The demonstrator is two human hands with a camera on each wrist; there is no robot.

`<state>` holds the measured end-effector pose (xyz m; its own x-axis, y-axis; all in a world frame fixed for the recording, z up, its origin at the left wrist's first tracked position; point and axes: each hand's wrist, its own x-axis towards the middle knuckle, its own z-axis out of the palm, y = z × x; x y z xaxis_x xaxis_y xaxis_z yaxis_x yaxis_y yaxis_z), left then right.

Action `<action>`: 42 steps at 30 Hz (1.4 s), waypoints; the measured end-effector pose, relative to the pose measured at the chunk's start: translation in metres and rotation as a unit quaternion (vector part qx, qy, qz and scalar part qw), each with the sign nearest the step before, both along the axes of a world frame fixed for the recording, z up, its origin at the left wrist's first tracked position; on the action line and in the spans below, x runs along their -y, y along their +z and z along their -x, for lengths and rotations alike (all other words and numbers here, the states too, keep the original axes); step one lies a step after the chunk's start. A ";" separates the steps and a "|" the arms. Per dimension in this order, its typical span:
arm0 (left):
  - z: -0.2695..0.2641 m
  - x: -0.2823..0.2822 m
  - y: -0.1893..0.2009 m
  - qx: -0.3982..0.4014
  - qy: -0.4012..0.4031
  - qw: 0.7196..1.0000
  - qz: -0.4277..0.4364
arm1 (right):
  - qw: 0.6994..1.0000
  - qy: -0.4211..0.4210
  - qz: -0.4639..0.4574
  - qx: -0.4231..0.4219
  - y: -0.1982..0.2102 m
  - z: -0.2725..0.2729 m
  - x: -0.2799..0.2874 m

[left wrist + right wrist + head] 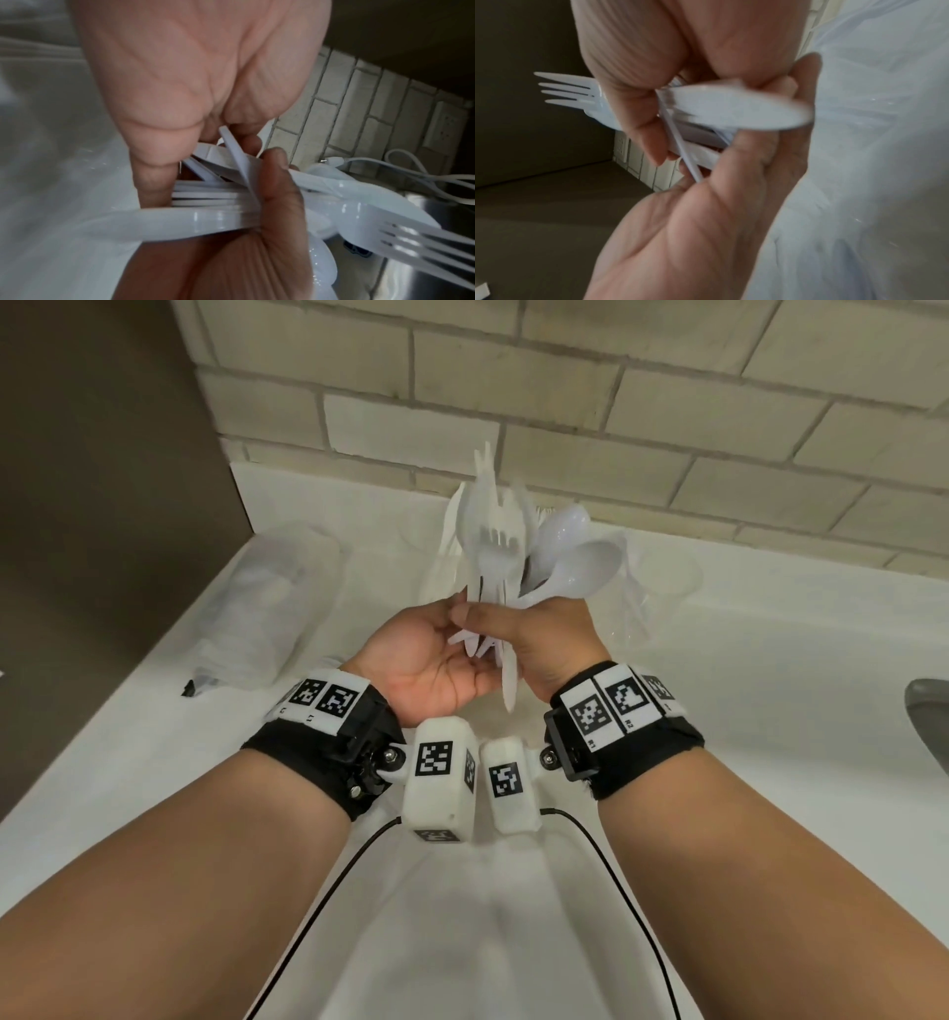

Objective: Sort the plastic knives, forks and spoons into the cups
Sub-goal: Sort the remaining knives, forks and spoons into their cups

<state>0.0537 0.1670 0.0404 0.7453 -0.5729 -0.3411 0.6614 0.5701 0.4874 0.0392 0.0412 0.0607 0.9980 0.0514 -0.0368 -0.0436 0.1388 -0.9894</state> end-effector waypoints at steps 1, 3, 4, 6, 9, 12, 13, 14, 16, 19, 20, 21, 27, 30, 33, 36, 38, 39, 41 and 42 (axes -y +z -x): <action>-0.001 0.000 0.001 -0.006 0.006 1.000 -0.009 | 1.000 -0.002 0.013 -0.010 -0.001 -0.001 0.000; -0.001 -0.001 0.001 -0.021 0.005 1.000 -0.021 | 0.999 -0.008 0.032 -0.012 -0.001 -0.002 -0.002; -0.002 -0.003 0.001 -0.015 -0.011 1.000 -0.023 | 1.000 -0.009 0.028 -0.005 0.000 -0.002 -0.002; 0.000 -0.006 0.002 0.054 -0.052 0.995 -0.062 | 1.000 -0.009 0.002 -0.002 0.005 -0.001 -0.001; 0.004 -0.012 0.009 0.222 -0.052 0.960 -0.164 | 1.000 0.020 -0.021 0.004 0.009 0.003 0.004; 0.007 -0.010 0.022 0.360 -0.048 0.895 -0.259 | 0.994 0.080 0.067 0.006 0.007 0.006 0.002; 0.009 -0.008 0.025 0.375 -0.035 0.880 -0.287 | 0.988 0.107 0.109 0.002 0.006 0.008 -0.002; 0.010 -0.007 0.026 0.368 -0.012 0.880 -0.300 | 0.982 0.126 0.140 -0.003 0.005 0.011 -0.005; 0.013 -0.002 0.025 0.336 0.034 0.894 -0.295 | 0.977 0.145 0.153 -0.018 0.002 0.012 -0.009; 0.017 0.004 0.024 0.317 0.084 0.895 -0.301 | 0.979 0.161 0.121 -0.014 -0.003 0.011 -0.010; 0.018 0.005 0.023 0.313 0.098 0.895 -0.302 | 0.980 0.165 0.108 -0.009 -0.005 0.009 -0.009; 0.020 0.006 0.025 0.310 0.112 0.893 -0.305 | 0.980 0.175 0.096 -0.004 -0.007 0.008 -0.009; 0.014 0.005 0.044 0.258 0.287 0.886 -0.257 | 0.976 0.206 0.041 -0.065 -0.014 0.010 0.000; 0.005 -0.001 0.050 0.291 0.401 0.829 -0.260 | 0.970 0.149 -0.072 -0.180 -0.024 0.008 0.003; 0.003 0.000 0.047 0.331 0.427 0.796 -0.272 | 0.930 0.078 -0.216 -0.286 -0.024 0.003 -0.005; 0.004 0.004 0.037 0.319 0.398 0.811 -0.285 | 0.921 0.089 -0.275 -0.261 -0.016 -0.002 -0.007; 0.004 0.004 0.032 0.290 0.372 0.836 -0.281 | 0.925 0.129 -0.268 -0.238 -0.010 -0.002 -0.008; 0.003 0.004 0.030 0.282 0.360 0.845 -0.276 | 0.929 0.141 -0.250 -0.235 -0.009 -0.002 -0.008; 0.002 0.002 0.029 0.279 0.351 0.854 -0.263 | 0.940 0.141 -0.194 -0.241 -0.010 -0.002 -0.006; 0.002 0.002 0.029 0.277 0.352 0.857 -0.255 | 0.944 0.137 -0.176 -0.244 -0.011 -0.002 -0.006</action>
